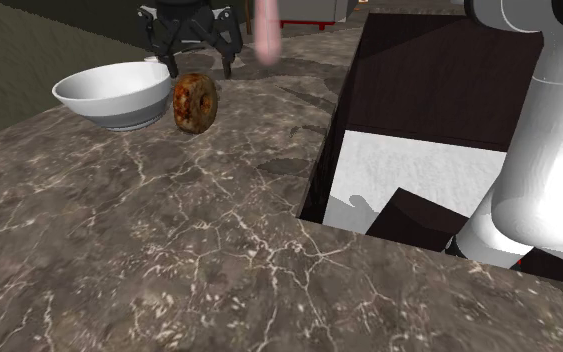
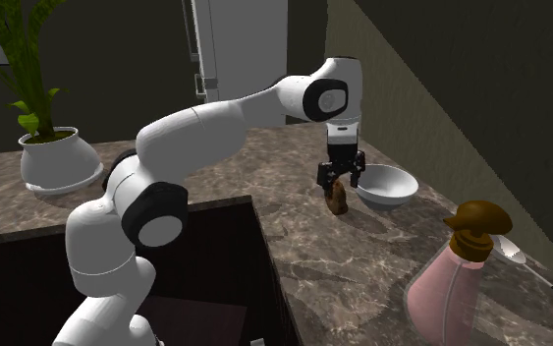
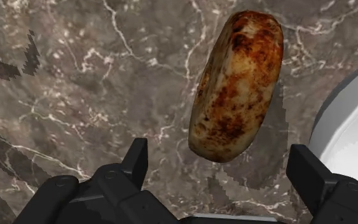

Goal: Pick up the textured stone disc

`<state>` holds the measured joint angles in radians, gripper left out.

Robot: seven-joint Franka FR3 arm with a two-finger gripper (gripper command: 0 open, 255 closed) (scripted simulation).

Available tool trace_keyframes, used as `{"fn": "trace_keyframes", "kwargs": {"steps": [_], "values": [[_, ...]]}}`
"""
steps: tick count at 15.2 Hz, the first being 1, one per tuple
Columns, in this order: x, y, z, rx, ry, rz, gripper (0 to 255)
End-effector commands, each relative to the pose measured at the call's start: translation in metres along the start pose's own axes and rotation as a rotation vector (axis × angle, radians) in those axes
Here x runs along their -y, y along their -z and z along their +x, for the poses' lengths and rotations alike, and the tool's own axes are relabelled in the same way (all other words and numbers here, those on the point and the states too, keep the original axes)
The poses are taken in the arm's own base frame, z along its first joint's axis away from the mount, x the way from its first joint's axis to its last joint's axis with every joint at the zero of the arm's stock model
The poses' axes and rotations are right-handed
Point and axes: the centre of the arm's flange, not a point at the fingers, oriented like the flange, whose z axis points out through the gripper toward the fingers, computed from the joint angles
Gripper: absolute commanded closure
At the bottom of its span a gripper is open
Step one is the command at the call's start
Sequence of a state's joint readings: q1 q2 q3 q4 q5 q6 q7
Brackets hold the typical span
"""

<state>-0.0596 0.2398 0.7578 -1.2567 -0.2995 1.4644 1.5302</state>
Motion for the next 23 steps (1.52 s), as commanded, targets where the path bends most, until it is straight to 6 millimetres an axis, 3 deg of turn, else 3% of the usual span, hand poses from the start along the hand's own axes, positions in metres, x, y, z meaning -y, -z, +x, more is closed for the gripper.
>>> {"fn": "trace_keyframes", "kwargs": {"steps": [1, 3, 4, 13, 23], "values": [[-0.001, -0.011, -0.002, 0.0, -0.001, 0.0, 0], [-0.001, -0.014, -0.003, 0.0, -0.001, 0.0, 0], [-0.001, -0.015, -0.002, 0.0, -0.001, 0.0, 255], [-0.001, -0.014, -0.003, 0.0, -0.001, 0.0, 255], [0.0, 0.038, 0.004, 0.0, -0.001, 0.0, 255]]}}
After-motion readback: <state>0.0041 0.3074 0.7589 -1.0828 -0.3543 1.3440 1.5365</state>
